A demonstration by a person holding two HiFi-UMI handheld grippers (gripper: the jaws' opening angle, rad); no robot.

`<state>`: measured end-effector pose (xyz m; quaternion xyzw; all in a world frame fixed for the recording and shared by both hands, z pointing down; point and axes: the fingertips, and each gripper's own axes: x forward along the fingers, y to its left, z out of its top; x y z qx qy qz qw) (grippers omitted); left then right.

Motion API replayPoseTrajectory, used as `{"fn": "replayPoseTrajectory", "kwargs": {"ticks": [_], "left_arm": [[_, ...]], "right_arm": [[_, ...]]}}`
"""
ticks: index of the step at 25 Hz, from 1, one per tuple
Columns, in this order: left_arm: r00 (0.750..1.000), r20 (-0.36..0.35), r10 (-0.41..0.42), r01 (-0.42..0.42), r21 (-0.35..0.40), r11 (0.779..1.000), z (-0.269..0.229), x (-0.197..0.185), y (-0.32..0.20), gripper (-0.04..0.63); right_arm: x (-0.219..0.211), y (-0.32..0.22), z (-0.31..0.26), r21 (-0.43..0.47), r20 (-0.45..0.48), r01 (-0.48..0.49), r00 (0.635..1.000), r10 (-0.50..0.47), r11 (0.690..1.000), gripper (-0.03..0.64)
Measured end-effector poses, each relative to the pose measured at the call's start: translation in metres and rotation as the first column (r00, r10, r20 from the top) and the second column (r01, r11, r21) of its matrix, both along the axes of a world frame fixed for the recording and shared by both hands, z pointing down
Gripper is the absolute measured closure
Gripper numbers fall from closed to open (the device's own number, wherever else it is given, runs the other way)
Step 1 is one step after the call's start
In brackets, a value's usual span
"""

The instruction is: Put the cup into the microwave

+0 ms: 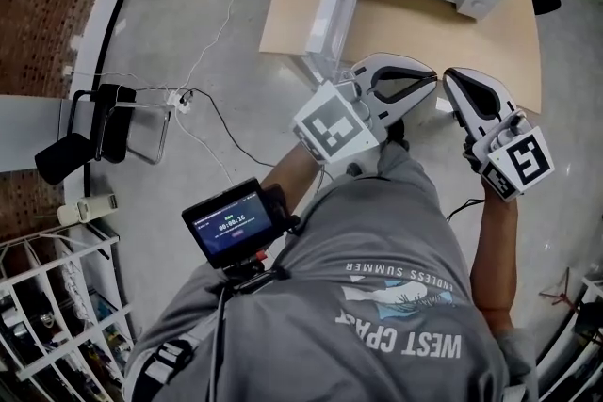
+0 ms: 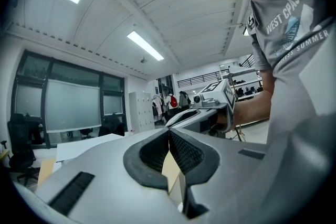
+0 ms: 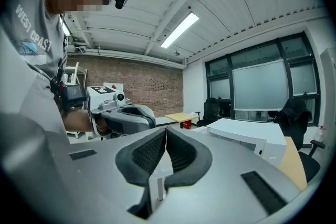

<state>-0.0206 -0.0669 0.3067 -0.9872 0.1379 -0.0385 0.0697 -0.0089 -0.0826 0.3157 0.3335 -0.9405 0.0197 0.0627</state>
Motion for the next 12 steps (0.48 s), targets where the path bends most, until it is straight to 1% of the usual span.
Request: {"fn": "replayPoseTrajectory", "kwargs": {"ticks": [7,10,12], "left_arm": [[0.999,-0.002,0.044,-0.044,0.005,0.999,-0.001,0.009,0.019,0.574],[0.998,0.016,0.063,-0.063,0.035,0.997,-0.003,0.014,0.023,0.574],[0.997,0.017,0.070,-0.071,0.032,0.997,-0.005,0.017,0.027,0.574]], "right_arm": [[-0.002,0.031,-0.010,0.012,-0.007,-0.015,1.000,0.015,1.000,0.598],[0.000,0.038,-0.015,0.013,-0.017,-0.037,0.999,0.037,0.999,0.598],[0.004,0.041,-0.016,0.009,-0.023,-0.050,0.998,0.050,0.999,0.598]]}}
